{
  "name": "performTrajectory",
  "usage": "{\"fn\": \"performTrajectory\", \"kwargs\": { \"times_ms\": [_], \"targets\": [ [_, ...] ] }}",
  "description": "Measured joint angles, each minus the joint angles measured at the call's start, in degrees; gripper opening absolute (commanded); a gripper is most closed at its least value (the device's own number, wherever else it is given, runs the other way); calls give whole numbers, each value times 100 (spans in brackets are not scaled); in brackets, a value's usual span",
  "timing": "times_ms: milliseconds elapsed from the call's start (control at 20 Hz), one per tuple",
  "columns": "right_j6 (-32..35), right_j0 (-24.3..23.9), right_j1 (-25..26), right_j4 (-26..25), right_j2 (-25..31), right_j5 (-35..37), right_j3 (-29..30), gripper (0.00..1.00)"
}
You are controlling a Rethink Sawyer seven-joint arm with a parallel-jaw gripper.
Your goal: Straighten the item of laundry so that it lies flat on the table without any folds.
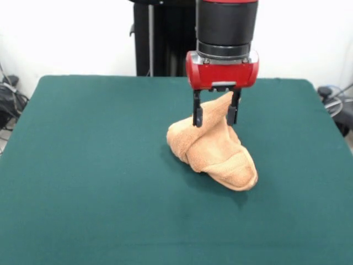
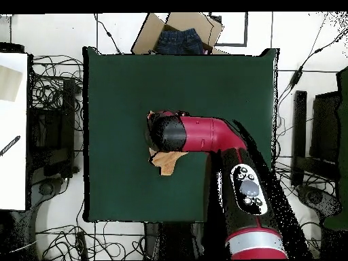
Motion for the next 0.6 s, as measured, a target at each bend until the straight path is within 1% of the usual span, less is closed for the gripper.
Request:
{"fn": "performTrajectory", "kwargs": {
  "times_ms": [400,600],
  "targets": [
    [0,-87,-14,0,123,-27,406,100],
    [0,-84,-36,1,150,-167,635,100]
  ]
}}
